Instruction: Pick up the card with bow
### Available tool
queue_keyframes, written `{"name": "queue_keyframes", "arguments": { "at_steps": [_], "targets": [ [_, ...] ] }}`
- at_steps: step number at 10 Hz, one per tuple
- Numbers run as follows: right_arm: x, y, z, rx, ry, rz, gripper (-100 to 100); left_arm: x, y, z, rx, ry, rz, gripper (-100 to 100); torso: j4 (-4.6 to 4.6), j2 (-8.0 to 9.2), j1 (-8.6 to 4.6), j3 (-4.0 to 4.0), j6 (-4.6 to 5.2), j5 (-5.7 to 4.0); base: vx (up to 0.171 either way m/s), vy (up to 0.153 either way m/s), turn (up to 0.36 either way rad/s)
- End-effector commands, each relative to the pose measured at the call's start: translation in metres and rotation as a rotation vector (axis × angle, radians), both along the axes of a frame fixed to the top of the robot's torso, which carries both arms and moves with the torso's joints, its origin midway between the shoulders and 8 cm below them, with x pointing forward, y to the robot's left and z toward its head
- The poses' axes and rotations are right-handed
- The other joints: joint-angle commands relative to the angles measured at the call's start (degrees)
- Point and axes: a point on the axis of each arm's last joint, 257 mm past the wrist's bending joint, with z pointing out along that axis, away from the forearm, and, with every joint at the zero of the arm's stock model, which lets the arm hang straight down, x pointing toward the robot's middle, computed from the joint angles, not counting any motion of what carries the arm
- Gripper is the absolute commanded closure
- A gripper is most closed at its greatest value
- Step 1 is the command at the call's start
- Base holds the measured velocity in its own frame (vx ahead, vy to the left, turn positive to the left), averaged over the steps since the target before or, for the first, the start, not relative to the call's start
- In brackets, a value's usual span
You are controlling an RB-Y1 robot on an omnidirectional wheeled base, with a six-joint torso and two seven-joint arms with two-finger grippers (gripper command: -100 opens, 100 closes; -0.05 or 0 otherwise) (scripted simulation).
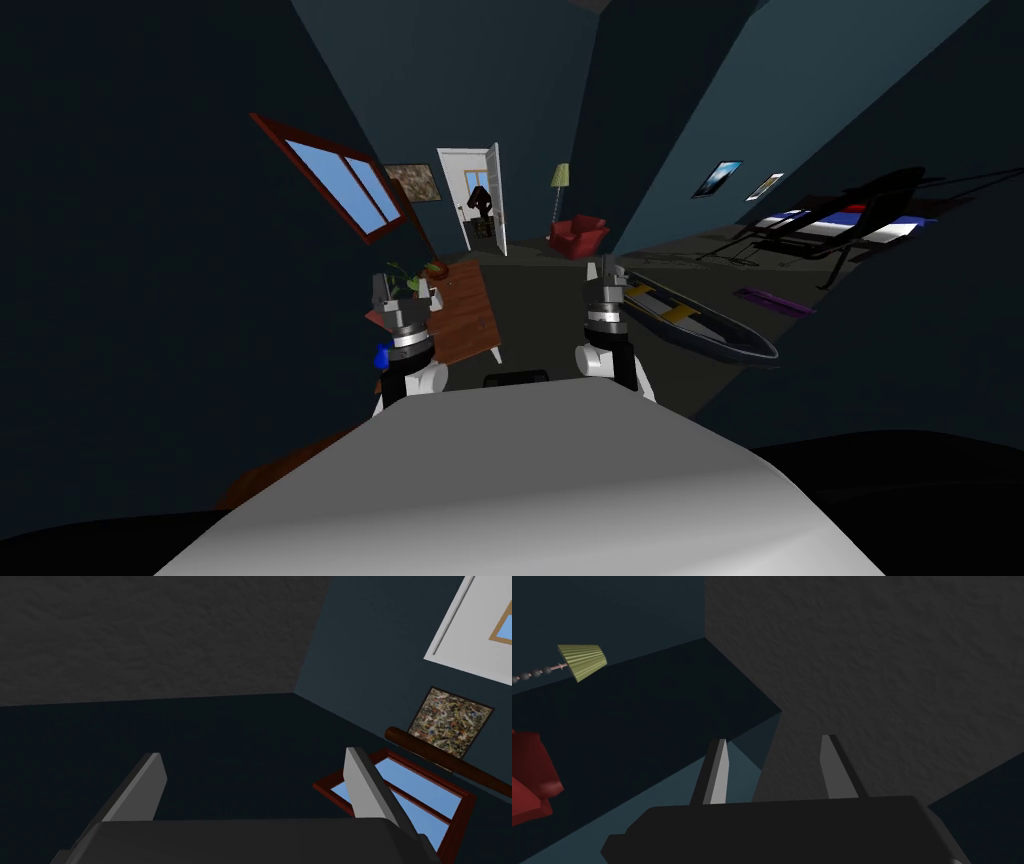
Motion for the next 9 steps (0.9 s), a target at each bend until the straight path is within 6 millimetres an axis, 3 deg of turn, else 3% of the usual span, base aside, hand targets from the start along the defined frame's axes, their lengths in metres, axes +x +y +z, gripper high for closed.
{"name": "queue_keyframes", "arguments": {
  "at_steps": [1, 6, 7, 8, 9],
  "targets": [
    [0.000, 0.000, 0.000, 0.000, 0.000, 0.000, 0, 0.008, 0.002, -0.017, -0.042, 0.045, -0.036, -100, 0.00, 0.00, 0.00, 0.00, 0.00, 0.00, 0.013, -0.053, -0.072],
    [0.000, 0.000, 0.000, 0.000, 0.000, 0.000, 0, 0.021, 0.013, -0.047, -0.161, 0.117, -0.096, -100, 0.00, -0.01, -0.02, 0.00, 0.00, 0.00, 0.014, -0.042, -0.038],
    [0.000, 0.000, 0.000, 0.000, 0.000, 0.000, 0, 0.027, 0.014, -0.064, -0.191, 0.159, -0.118, -100, 0.00, 0.02, 0.00, 0.01, -0.01, -0.01, 0.011, -0.053, -0.063],
    [0.000, 0.000, 0.000, 0.000, 0.000, 0.000, 0, 0.027, 0.018, -0.065, -0.215, 0.159, -0.122, -100, 0.00, 0.02, -0.04, 0.01, 0.00, -0.01, 0.014, -0.045, -0.027],
    [0.000, 0.000, 0.000, 0.000, 0.000, 0.000, 0, 0.033, 0.018, -0.084, -0.240, 0.204, -0.142, -100, 0.00, 0.01, -0.02, 0.01, -0.01, -0.01, 0.023, -0.054, -0.070]
  ]
}}
